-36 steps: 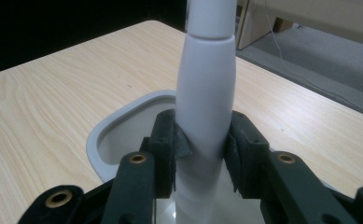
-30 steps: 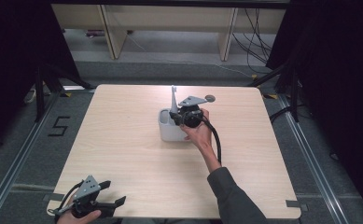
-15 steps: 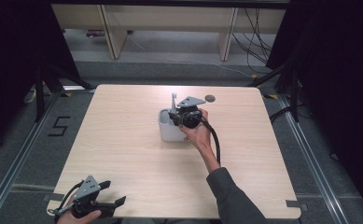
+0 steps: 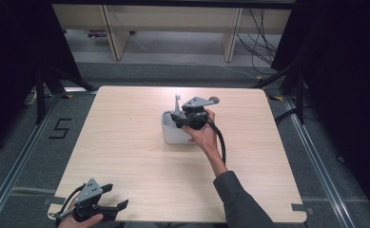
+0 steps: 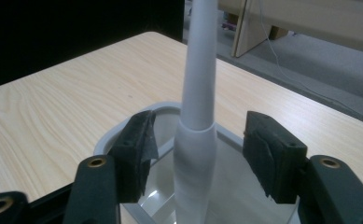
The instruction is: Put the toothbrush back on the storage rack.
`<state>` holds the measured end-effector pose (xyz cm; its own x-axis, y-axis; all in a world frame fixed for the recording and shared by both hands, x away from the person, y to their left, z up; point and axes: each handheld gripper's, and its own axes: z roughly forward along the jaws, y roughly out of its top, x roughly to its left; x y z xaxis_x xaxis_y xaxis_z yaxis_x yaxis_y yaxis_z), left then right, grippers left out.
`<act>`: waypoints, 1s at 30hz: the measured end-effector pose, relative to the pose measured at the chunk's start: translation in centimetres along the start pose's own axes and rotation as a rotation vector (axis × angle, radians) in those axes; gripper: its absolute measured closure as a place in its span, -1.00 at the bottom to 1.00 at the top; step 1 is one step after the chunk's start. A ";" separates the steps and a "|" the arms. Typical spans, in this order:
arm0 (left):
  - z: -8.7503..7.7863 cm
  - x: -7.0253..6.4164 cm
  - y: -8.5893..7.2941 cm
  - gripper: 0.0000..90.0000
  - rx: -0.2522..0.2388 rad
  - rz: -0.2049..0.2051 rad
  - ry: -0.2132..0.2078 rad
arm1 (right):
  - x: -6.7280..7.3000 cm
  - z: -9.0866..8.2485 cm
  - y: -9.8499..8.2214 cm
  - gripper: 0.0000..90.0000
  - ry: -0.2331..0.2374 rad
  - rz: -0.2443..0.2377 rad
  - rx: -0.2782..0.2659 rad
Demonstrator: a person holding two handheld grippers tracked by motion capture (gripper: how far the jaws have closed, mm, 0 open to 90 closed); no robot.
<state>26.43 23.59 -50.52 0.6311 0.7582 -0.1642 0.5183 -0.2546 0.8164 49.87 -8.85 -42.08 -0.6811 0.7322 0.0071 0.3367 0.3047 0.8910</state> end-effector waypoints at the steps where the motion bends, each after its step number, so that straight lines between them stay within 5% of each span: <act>1: 0.0 0.0 0.0 -0.67 -0.003 -0.004 -0.002 | 0.0 0.0 0.0 -0.05 0.000 0.000 0.000; 30: 0.0 0.0 0.0 -0.67 0.000 -0.007 0.005 | -0.2 -3.3 0.3 -0.26 0.002 0.007 -0.037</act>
<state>26.45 23.60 -50.55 0.6245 0.7629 -0.1674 0.5230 -0.2492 0.8151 47.99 -10.93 -40.31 -0.6804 0.7327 0.0144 0.3171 0.2767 0.9071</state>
